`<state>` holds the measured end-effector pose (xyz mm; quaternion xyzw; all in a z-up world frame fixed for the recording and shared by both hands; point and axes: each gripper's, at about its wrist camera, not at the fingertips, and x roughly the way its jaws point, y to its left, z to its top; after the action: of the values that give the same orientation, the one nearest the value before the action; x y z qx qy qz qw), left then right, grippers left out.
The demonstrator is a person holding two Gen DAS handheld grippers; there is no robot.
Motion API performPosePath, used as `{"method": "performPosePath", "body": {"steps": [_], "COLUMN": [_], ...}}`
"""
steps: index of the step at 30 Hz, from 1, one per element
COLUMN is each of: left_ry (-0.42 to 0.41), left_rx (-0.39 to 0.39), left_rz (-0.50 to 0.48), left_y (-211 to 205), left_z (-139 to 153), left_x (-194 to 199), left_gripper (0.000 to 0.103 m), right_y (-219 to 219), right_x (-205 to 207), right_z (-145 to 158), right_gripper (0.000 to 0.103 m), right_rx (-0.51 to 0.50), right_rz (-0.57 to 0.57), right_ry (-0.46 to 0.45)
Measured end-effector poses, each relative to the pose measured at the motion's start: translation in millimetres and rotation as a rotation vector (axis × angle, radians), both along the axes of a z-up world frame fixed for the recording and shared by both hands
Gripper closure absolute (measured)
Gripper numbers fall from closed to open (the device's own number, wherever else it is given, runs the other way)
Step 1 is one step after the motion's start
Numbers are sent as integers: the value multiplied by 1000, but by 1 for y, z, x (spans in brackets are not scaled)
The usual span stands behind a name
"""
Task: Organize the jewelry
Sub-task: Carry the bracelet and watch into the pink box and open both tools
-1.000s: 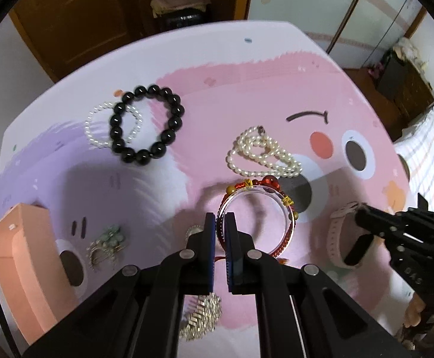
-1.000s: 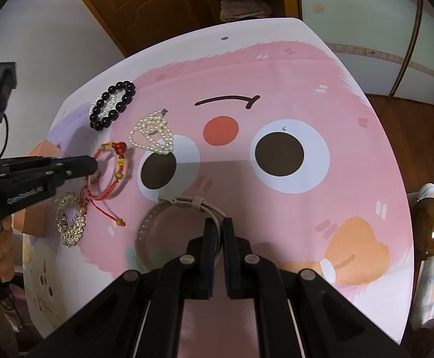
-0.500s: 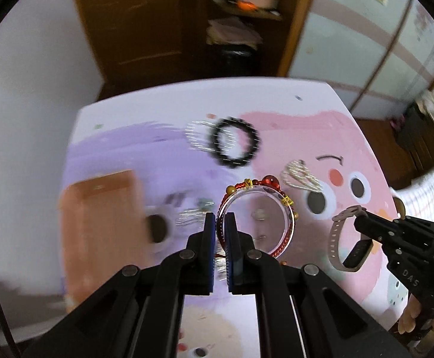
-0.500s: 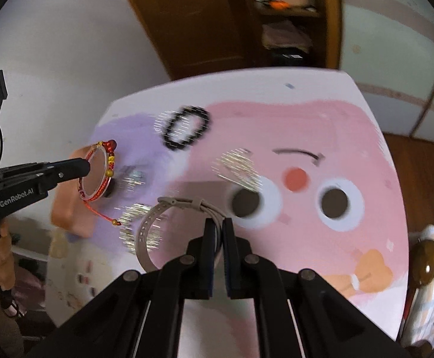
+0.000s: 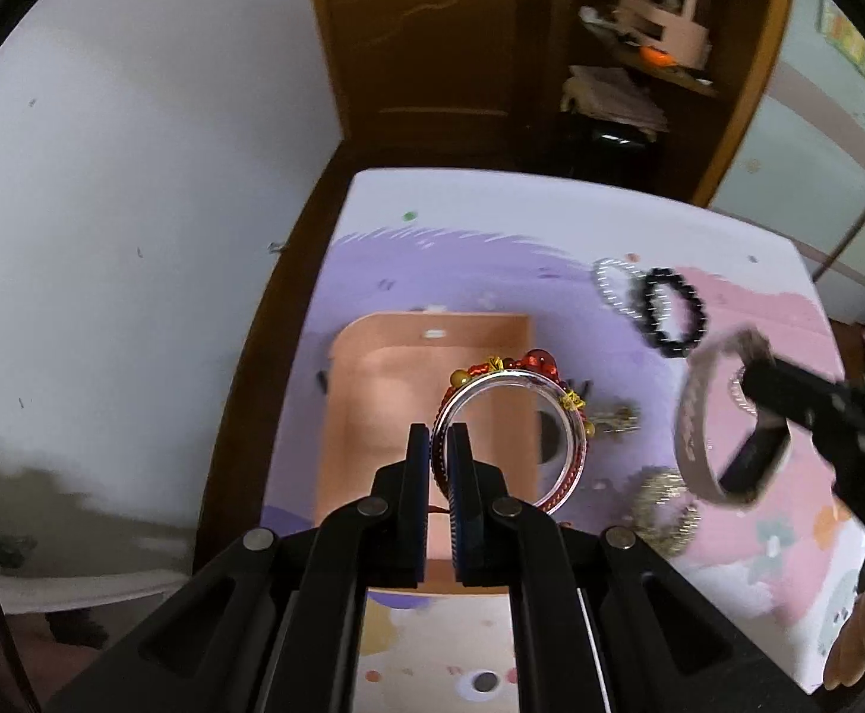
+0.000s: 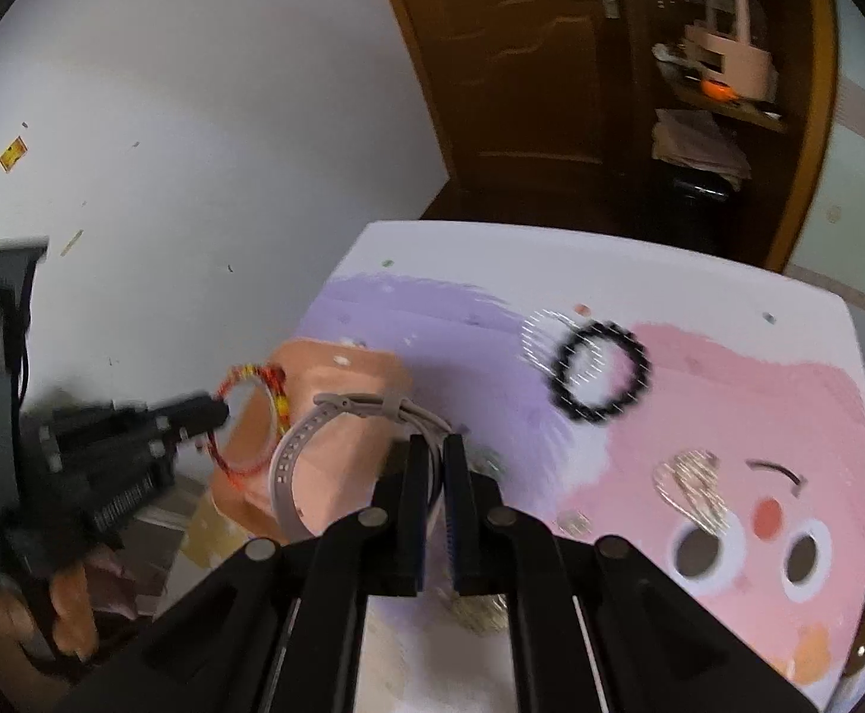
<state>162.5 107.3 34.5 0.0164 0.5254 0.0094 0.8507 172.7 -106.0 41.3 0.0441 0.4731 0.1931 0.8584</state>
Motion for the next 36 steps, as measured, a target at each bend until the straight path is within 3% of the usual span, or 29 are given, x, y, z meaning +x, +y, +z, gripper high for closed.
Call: {"method": "performPosePath", "body": {"steps": [9,21,32,36], "left_ry": [81,142,146,139], "left_rx": [-20,-76,-93,-88], "left_rz": [61,78,84,81], "left_y": [25,32,31,27], "left_z": [-49,-95,-107,-107], "left_x": [9,20,18,16], "left_gripper": [99,99,99,99], "right_y": [61,111,121,128], "right_x": [55,76,78,78], "right_z": [-41,-95,-108,-109], "right_gripper": [98,98,98,93], "right_rx": [21,-34,-81,-96], "right_rz": [7,44,37,53], "right_ry": [73,169,166,161]}}
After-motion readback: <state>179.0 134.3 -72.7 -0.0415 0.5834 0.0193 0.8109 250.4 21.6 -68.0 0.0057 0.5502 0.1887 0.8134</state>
